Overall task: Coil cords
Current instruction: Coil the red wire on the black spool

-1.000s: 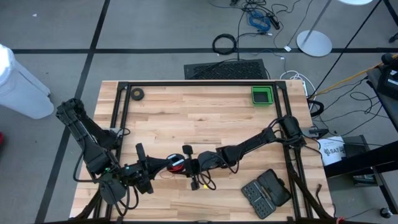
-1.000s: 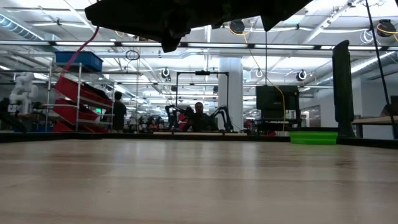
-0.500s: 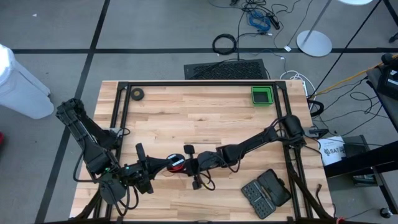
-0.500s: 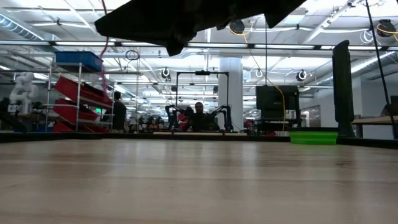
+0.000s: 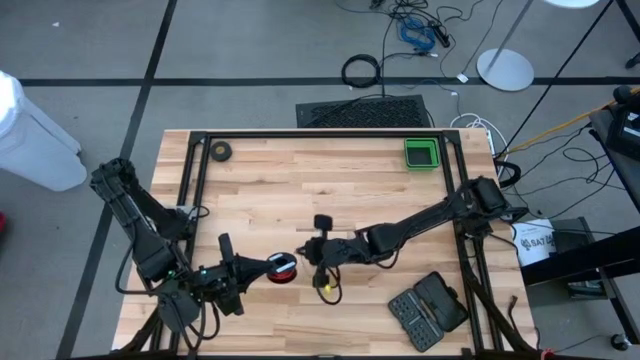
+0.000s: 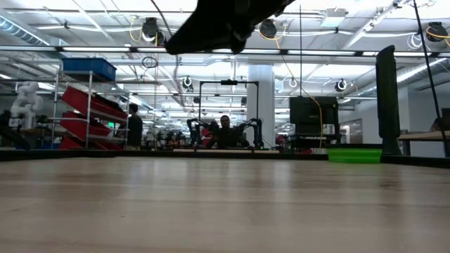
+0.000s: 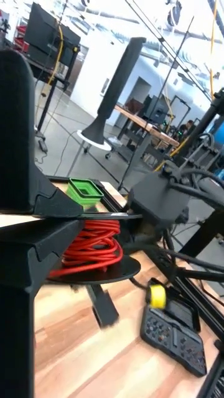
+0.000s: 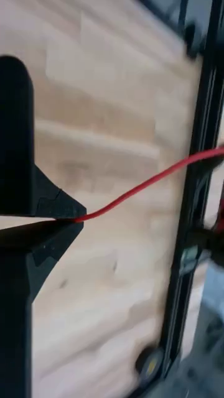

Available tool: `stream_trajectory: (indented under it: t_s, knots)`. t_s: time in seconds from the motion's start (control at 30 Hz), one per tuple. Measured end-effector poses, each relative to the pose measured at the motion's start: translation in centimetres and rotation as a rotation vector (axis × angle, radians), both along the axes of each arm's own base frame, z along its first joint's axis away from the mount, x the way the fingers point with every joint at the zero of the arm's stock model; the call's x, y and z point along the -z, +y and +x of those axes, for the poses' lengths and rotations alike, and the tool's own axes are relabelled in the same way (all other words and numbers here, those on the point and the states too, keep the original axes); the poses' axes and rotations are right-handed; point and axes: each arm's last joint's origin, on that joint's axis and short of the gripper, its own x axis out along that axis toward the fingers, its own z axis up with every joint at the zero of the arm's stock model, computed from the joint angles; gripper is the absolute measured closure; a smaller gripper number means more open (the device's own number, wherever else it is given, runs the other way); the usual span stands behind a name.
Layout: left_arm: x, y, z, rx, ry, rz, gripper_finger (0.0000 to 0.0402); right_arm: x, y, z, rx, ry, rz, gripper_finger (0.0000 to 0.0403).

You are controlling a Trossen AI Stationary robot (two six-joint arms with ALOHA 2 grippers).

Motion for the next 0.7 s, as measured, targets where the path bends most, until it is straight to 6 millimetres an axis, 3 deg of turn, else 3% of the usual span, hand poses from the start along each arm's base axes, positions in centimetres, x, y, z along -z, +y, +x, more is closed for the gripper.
stream_trajectory:
  t_s: [0.33, 0.7]
  knots:
    - [0.0, -0.3, -0.1, 0.052, 0.017, -0.018, 0.0393, -2.7, -1.3, -2.0, 0.272, -0.014, -0.065, 0.0403]
    - [0.1, -0.2, -0.2, 0.029, 0.012, -0.008, 0.0393, -6.4, 0.8, -5.0, 0.228, -0.064, -0.002, 0.0403]
